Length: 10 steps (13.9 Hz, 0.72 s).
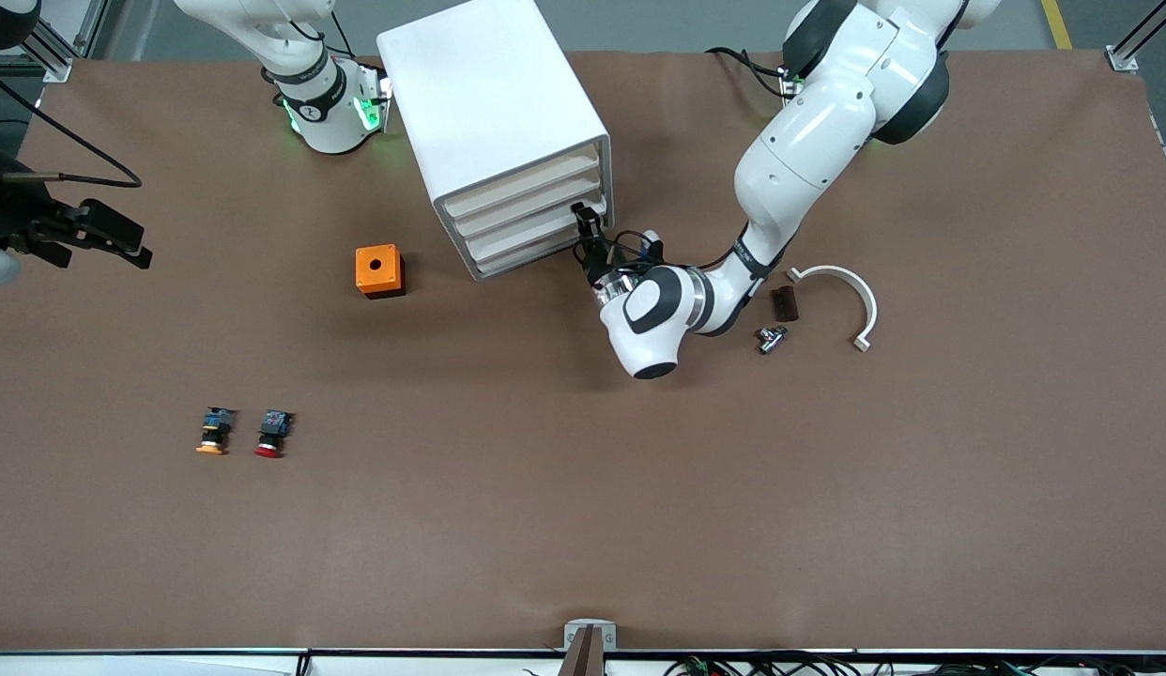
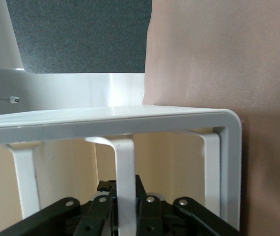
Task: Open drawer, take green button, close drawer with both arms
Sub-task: 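Pull the drawer open with the left gripper while the right gripper reaches over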
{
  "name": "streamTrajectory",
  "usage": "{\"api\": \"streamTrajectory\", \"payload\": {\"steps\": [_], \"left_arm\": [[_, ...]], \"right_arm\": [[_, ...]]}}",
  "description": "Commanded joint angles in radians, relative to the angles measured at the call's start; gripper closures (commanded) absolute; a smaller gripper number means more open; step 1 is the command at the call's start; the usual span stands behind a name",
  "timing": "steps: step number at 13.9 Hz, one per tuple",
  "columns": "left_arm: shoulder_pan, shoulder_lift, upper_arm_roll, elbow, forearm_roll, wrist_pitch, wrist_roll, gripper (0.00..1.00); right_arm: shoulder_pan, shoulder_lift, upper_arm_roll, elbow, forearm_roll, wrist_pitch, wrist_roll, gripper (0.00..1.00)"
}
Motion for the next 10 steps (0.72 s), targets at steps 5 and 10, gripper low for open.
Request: {"api": "streamTrajectory", "payload": {"steps": [5, 10], "left_arm": [[0.129, 0.002, 0.005, 0.014, -0.014, -0.002, -0.001, 0.9], [0.201, 0.002, 0.005, 0.017, -0.01, 0.001, 0.002, 0.89]], "right_arm": [[-0.014, -0.023, 0.005, -0.019, 0.013, -0.004, -0.012, 0.0], [-0.017, -0.009, 0.005, 0.033, 0.01, -0.047, -0.011, 0.0]]}}
